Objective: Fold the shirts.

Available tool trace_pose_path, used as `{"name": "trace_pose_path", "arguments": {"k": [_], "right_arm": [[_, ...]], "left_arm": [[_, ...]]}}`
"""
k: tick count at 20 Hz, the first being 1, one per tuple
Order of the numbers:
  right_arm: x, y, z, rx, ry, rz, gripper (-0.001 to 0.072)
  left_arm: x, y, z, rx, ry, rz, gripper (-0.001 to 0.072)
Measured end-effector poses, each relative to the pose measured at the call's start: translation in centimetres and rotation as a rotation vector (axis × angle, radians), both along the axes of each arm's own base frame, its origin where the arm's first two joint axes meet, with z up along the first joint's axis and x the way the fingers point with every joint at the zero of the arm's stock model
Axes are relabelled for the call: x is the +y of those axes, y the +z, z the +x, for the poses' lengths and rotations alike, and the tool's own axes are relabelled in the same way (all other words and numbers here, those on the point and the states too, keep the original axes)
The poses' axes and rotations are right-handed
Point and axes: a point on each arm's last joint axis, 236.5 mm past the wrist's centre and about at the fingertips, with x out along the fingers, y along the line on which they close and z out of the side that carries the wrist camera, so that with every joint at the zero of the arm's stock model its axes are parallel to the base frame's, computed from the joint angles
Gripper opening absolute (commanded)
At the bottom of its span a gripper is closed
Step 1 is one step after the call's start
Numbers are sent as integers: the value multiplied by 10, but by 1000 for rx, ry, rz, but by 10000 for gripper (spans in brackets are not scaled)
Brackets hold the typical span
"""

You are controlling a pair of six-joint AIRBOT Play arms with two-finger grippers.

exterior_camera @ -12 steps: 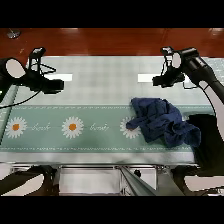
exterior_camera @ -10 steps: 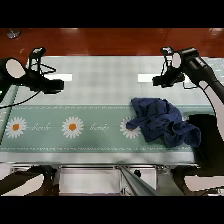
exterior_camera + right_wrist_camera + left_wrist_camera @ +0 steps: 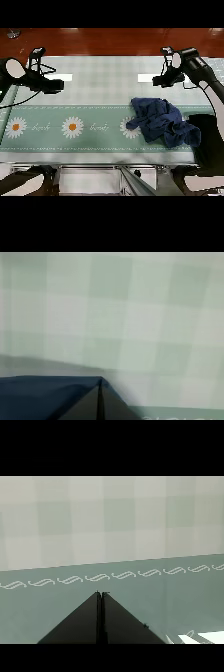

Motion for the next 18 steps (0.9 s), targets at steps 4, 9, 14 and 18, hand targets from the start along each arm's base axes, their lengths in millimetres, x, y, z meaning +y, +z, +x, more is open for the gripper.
{"name": "trace_pose_path", "arguments": {"k": [4, 9, 14, 18], "right_arm": [[3, 1, 6, -28, 3, 14, 44], [-2, -4, -19, 83, 1, -5, 635], [-14, 2, -74, 178, 7, -27, 635], [-28, -13, -125, 138, -90, -17, 635]], "left_arm": [[0, 1, 3, -13, 3, -1, 21], [0, 0, 20, -67, 17, -6, 703], [-3, -3, 1, -8, -6, -1, 703], [-24, 9, -48, -30, -72, -33, 703]]}}
